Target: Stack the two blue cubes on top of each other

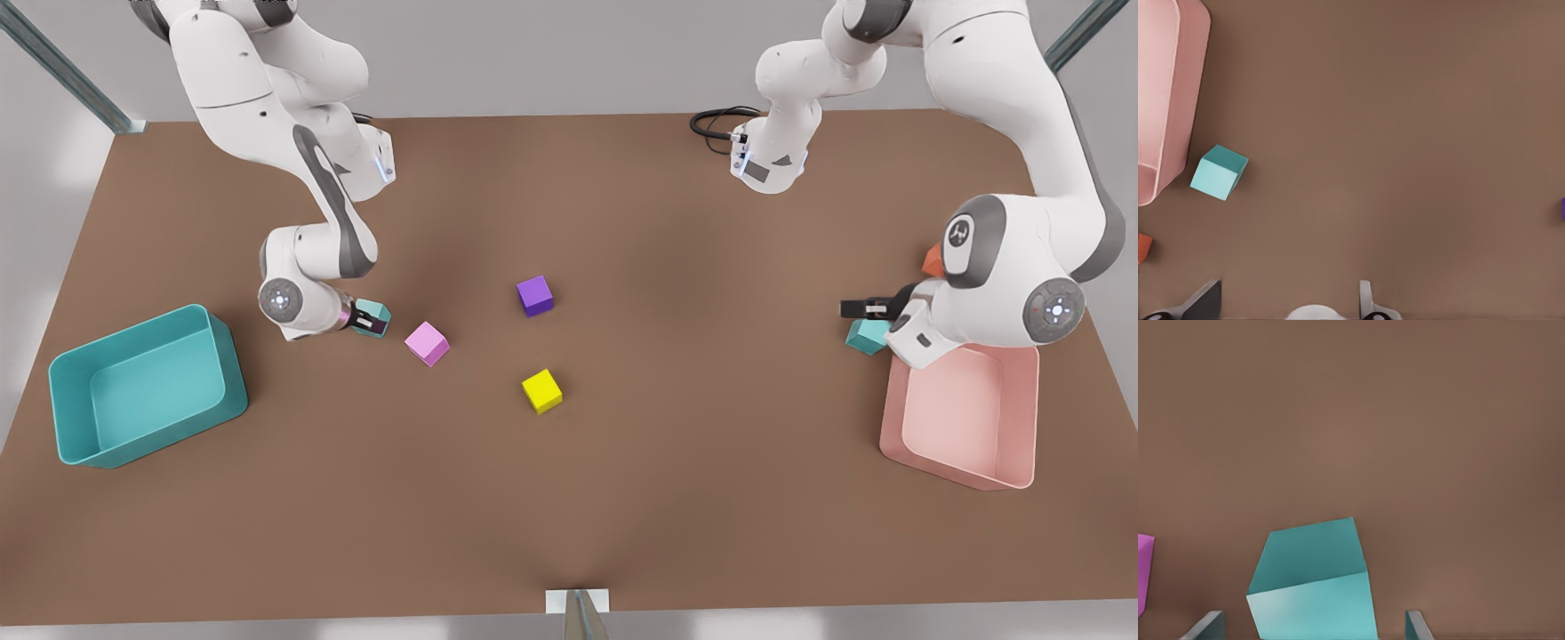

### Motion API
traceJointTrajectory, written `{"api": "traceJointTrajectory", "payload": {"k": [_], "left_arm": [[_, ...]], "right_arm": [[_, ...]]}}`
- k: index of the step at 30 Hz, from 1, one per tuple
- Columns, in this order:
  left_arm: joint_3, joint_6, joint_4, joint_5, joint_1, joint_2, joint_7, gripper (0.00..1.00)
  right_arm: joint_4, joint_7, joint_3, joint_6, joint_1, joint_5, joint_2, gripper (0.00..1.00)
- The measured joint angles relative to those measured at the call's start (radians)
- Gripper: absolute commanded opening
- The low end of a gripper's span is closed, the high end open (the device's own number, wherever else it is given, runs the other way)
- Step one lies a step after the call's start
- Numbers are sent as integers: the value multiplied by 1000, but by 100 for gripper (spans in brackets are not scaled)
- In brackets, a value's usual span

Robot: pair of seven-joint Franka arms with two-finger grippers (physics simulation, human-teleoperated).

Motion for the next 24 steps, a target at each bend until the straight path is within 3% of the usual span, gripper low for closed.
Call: {"api": "traceJointTrajectory", "payload": {"k": [2, 7, 17, 18, 20, 21, 24], "left_arm": [[12, 13, -17, 13, 8, 8, -2, 100], [175, 183, -207, 32, 15, -3, -27, 100], [221, 525, -526, 34, -5, -34, -273, 100], [231, 554, -551, 31, -6, -43, -305, 100], [252, 611, -609, 19, 0, -62, -365, 100], [258, 640, -632, 13, 1, -67, -396, 100], [263, 708, -653, 2, 0, -73, -483, 100]], "right_arm": [[6, -4, 0, -8, -2, 0, 16, 100], [12, -23, 1, -34, 0, 1, 46, 100], [30, -71, 12, -54, 14, 18, 105, 100], [30, -77, 12, -55, 14, 21, 105, 95], [30, -88, 12, -56, 13, 25, 106, 71], [32, -95, 12, -56, 11, 28, 106, 66], [75, -116, 11, -72, 6, 42, 105, 65]]}}
